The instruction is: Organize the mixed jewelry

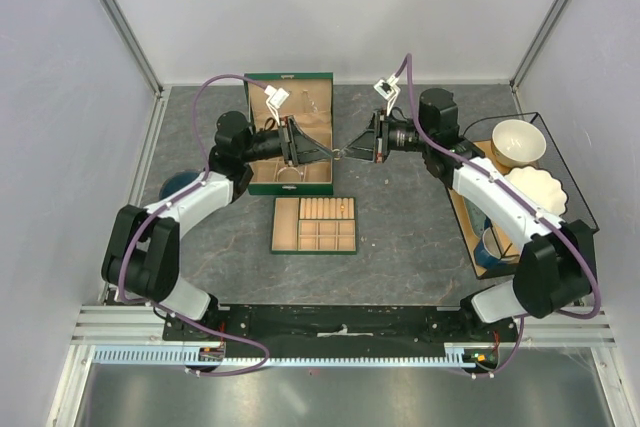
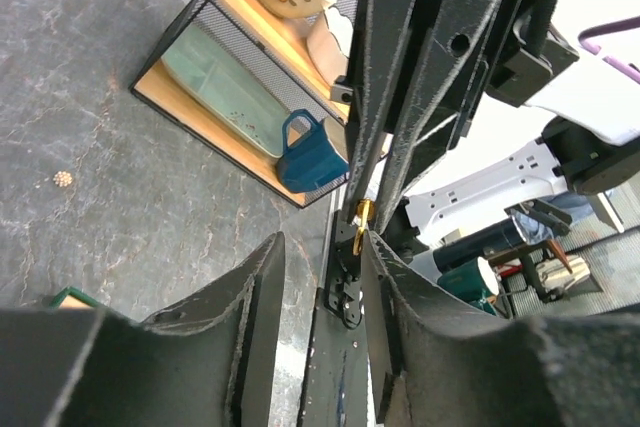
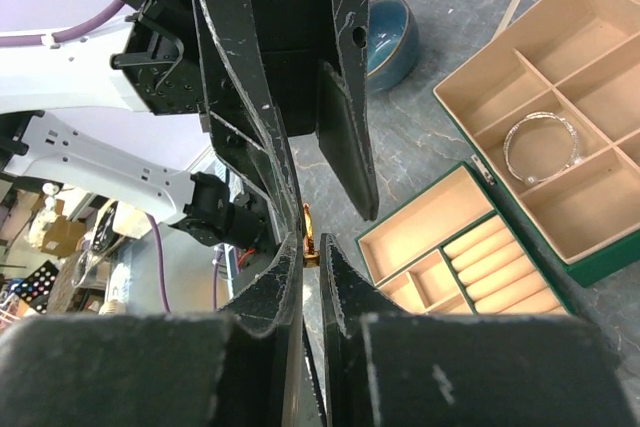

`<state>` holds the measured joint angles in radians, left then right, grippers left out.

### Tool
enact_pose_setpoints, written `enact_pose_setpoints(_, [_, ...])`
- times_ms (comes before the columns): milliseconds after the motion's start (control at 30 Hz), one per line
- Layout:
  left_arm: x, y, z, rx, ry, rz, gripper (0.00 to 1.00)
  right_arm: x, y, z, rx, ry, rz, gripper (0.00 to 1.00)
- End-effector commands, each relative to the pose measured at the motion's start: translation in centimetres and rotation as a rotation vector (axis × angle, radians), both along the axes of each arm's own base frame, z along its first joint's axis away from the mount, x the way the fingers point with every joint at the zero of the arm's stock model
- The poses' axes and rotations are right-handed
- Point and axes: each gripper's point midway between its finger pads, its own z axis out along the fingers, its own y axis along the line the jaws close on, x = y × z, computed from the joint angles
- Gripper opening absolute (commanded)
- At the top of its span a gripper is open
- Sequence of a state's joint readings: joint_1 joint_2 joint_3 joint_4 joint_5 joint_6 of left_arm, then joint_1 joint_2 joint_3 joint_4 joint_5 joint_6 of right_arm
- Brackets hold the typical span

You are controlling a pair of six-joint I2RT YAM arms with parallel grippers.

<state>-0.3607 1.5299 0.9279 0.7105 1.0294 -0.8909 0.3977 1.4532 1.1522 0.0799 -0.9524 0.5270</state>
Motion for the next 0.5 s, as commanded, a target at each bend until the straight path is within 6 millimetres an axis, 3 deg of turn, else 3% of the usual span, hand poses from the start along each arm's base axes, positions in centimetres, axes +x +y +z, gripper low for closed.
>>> enact_pose_setpoints(0, [0.9,1.3,0.6,0.016,-0.048,0.080,0.46,-0.6,-0.6,1.3,-0.022,-0.081,-0.020,0.00])
enact_pose_setpoints(167, [1.7,3.1,0.7,0.023,-0.051,0.142,0.55,0.3,-1.5,-0.1,-0.108,-0.090,-0.094,0.00])
enact_pose_setpoints(367, [2.2,5.0,-0.1,0.142,-0.114,0.230,0.57,1.2,-2.4,-4.3,-0.278,-0.027,-0.231,0.00])
enact_pose_setpoints(467, [2.7,6.6,-3.3,0.295,-0.103,0.317,0.54,0.8,-1.7,-7.3,-0.365,0.003,-0.269,0.00])
